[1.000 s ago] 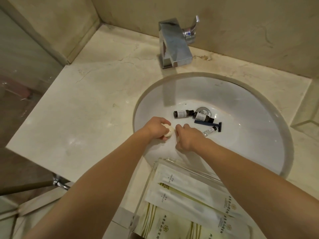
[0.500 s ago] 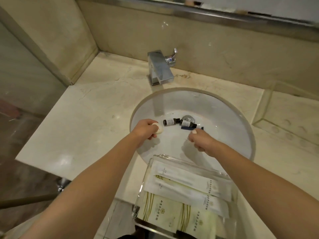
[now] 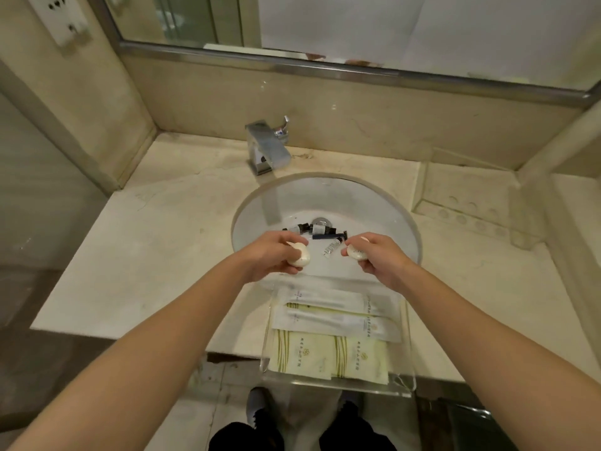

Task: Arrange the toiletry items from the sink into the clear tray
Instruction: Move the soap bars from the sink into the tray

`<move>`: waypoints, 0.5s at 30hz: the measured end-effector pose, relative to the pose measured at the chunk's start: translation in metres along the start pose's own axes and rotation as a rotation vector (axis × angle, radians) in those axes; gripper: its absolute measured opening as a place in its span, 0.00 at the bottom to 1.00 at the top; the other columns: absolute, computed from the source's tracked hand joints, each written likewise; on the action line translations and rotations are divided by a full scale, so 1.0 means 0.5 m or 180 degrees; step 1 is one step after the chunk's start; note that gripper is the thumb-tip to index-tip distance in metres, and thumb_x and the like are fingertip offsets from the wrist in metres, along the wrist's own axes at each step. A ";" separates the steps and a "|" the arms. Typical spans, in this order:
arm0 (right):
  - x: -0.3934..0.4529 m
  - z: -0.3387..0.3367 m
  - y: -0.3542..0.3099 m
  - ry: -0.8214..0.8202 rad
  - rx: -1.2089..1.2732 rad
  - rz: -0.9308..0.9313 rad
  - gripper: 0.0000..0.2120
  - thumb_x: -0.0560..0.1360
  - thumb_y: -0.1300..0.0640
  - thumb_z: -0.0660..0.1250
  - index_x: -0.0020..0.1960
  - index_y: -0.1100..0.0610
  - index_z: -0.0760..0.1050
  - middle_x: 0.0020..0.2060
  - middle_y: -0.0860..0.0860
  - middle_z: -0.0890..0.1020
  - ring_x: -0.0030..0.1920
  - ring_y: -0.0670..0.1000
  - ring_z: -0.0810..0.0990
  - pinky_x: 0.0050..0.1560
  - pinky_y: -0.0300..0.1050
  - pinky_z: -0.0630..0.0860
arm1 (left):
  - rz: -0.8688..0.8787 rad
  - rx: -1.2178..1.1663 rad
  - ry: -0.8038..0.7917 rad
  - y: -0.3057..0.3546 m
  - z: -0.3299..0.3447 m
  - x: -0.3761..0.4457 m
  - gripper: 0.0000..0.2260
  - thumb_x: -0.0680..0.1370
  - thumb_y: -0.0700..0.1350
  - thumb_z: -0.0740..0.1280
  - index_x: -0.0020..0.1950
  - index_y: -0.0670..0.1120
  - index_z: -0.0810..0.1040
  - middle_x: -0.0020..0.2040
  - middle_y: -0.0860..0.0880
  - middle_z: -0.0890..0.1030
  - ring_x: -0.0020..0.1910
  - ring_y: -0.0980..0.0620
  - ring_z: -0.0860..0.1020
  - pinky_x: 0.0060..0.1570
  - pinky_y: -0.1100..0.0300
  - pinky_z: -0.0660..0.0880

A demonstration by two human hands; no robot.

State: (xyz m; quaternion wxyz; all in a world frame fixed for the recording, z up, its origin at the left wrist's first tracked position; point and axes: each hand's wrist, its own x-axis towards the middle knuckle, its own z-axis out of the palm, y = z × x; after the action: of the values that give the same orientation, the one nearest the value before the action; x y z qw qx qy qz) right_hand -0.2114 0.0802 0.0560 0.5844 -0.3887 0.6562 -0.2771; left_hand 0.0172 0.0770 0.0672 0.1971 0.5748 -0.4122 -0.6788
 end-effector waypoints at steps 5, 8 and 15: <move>-0.074 0.030 0.039 -0.0068 0.0098 -0.0019 0.07 0.75 0.64 0.68 0.52 0.63 0.77 0.49 0.60 0.78 0.42 0.57 0.82 0.41 0.45 0.83 | -0.0134 0.0685 -0.0647 -0.044 0.022 -0.045 0.14 0.75 0.30 0.66 0.58 0.41 0.78 0.53 0.40 0.75 0.48 0.41 0.81 0.54 0.50 0.80; -0.114 0.048 0.074 -0.0086 -0.0682 -0.0193 0.07 0.74 0.60 0.69 0.52 0.54 0.79 0.44 0.53 0.78 0.42 0.50 0.78 0.42 0.44 0.78 | -0.0231 0.1055 -0.0745 -0.077 0.028 -0.059 0.14 0.74 0.31 0.68 0.58 0.40 0.77 0.48 0.43 0.77 0.44 0.45 0.81 0.55 0.49 0.80; -0.188 0.089 0.126 -0.0352 -0.1203 -0.0281 0.10 0.76 0.60 0.64 0.55 0.54 0.79 0.44 0.52 0.80 0.37 0.49 0.79 0.35 0.40 0.77 | -0.0337 0.1264 -0.0832 -0.125 0.029 -0.093 0.12 0.72 0.32 0.72 0.54 0.39 0.77 0.41 0.44 0.80 0.38 0.46 0.83 0.46 0.54 0.83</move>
State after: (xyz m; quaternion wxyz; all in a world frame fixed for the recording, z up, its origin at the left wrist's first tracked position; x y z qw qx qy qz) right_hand -0.1782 0.1971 0.0490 0.5235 -0.5345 0.6457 -0.1526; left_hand 0.0286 0.1527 0.0466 -0.0108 0.5304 -0.5289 -0.6625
